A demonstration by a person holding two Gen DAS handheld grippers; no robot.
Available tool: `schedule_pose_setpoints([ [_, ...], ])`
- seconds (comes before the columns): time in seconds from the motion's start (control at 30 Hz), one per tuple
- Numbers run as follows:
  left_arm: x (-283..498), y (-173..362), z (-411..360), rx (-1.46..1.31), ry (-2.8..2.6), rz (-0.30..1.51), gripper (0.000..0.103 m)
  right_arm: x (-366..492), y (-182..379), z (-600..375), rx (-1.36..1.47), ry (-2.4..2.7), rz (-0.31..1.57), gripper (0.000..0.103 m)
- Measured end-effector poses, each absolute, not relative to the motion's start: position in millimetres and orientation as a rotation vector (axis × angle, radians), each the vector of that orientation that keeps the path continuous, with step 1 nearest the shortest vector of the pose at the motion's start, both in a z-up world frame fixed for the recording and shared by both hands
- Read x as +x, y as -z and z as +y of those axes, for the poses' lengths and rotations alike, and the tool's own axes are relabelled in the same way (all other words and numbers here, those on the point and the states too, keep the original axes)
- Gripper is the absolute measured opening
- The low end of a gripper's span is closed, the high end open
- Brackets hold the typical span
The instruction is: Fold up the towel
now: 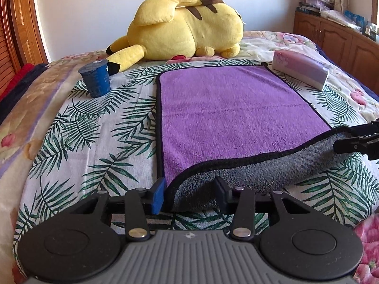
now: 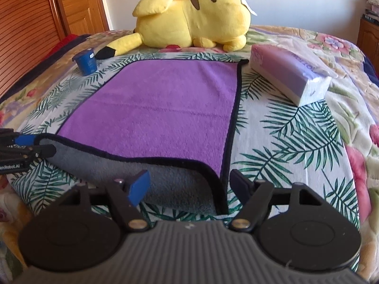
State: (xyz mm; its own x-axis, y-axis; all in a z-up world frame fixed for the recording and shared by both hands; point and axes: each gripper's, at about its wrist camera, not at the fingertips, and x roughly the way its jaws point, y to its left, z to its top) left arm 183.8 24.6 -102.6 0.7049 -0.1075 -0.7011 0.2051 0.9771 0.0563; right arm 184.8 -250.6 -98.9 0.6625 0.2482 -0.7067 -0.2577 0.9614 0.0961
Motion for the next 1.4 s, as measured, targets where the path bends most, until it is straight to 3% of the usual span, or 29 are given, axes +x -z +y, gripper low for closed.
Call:
schedule_pose_setpoints([
  [0.5,184,110,24,0.131,0.187,0.788,0.018,189,104,-252,0.004,-0.314,0.869,0.062],
  [0.6,183,109,24,0.13,0.194,0.786,0.012,189,104,-252,-0.004,-0.318,0.872,0.055],
  [0.77,182,108,22,0.131,0.207,0.777,0.001,189,103,-255,-0.018,-0.316,0.872,0.031],
  [1.1,181,107,22,0.13,0.211,0.774,0.0,192,104,-260,-0.024,-0.321,0.884,0.02],
  [1.13,181,107,22,0.128,0.213,0.772,0.0,191,104,-259,-0.026,-0.323,0.883,0.017],
  [1.17,181,106,22,0.125,0.215,0.768,0.0,191,103,-259,-0.029,-0.324,0.881,0.006],
  [1.4,177,95,21,0.116,0.23,0.728,0.0,189,100,-261,-0.021,-0.323,0.845,0.004],
])
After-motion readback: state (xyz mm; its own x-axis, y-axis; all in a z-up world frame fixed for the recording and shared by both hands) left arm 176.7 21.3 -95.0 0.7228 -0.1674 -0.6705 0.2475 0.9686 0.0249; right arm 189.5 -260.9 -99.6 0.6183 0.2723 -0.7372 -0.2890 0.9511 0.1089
